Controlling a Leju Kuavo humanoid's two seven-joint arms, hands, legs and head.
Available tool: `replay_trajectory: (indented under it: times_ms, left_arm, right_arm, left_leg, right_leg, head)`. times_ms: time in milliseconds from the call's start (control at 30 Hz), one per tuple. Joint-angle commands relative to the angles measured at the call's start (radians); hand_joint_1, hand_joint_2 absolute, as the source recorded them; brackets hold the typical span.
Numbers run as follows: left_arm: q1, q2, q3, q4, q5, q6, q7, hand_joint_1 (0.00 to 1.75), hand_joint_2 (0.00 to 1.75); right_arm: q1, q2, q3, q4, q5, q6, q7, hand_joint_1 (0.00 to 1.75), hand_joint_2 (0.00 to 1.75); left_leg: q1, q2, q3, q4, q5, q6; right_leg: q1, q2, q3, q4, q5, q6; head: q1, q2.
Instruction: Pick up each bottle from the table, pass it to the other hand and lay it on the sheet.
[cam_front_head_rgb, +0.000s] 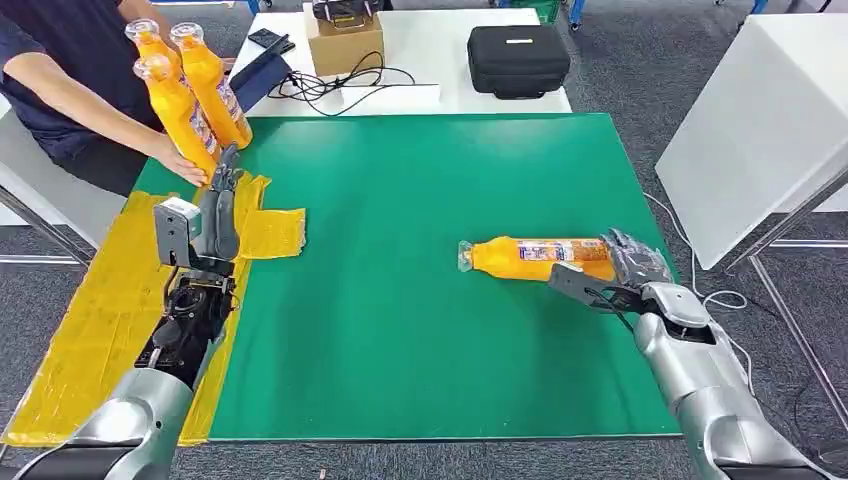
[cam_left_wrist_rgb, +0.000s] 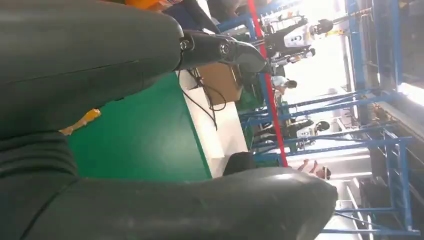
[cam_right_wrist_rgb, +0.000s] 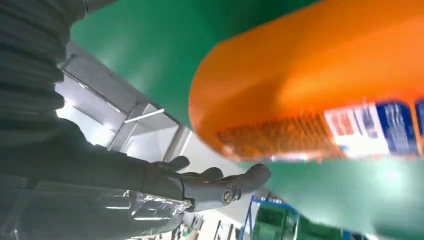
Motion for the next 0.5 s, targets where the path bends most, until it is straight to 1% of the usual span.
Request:
replay_trajectory:
  times_ms: [33, 67, 133, 233, 333, 500]
  left_arm:
    - [-0.062, -0.026, -0.040, 0.050, 0.004, -0.013, 0.004, 0.00, 0.00]
    - [-0.066, -0.031, -0.045, 0.047, 0.005, -0.010, 0.004, 0.00, 0.00]
    - [-0.077, -0.042, -0.054, 0.040, 0.009, -0.014, 0.004, 0.00, 0.00]
    - [-0.087, -0.051, -0.063, 0.036, 0.009, -0.012, 0.004, 0.00, 0.00]
    - [-0.081, -0.048, -0.066, 0.023, 0.007, -0.005, 0.004, 0.00, 0.00]
    - [-0.063, -0.039, -0.061, -0.009, 0.017, -0.009, 0.004, 0.00, 0.00]
  right_arm:
    - [-0.163, 0.036, 0.043, 0.319, 0.006, 0.013, 0.021, 0.00, 1.75]
    - [-0.171, 0.039, 0.045, 0.337, 0.008, 0.020, 0.024, 0.00, 1.75]
    - [-0.187, 0.045, 0.044, 0.368, 0.009, 0.039, 0.035, 0.00, 1.75]
    - [-0.194, 0.057, 0.046, 0.392, 0.012, 0.058, 0.040, 0.00, 1.75]
    - [-0.207, 0.079, 0.052, 0.395, 0.020, 0.045, 0.054, 0.00, 1.75]
    - [-0.261, 0.083, 0.091, 0.388, 0.063, 0.022, 0.060, 0.00, 1.75]
  left_leg:
    - [0.001, 0.002, 0.003, 0.002, -0.003, -0.001]
    - [0.000, 0.001, 0.001, 0.001, -0.001, 0.000]
    - [0.002, 0.000, 0.003, 0.002, -0.002, -0.001]
    - [0.001, -0.002, 0.001, 0.001, -0.001, 0.000]
    - [0.002, -0.001, 0.003, 0.001, -0.002, 0.000]
    - [0.001, 0.003, 0.002, 0.002, -0.002, -0.001]
  right_leg:
    - [0.001, 0.000, 0.004, 0.001, -0.002, 0.002]
    - [0.000, -0.001, 0.001, 0.000, 0.000, 0.001]
    - [0.002, -0.002, 0.003, 0.000, -0.001, 0.002]
    - [0.001, -0.002, 0.001, 0.000, -0.001, 0.001]
    - [0.002, -0.002, 0.004, -0.001, -0.001, 0.002]
    - [0.001, 0.001, 0.002, 0.001, -0.001, 0.001]
  head:
    - [0.000, 0.000]
    - [0.000, 0.000]
    - [0.000, 0.000]
    - [0.000, 0.000]
    - [0.000, 0.000]
    - [0.000, 0.000]
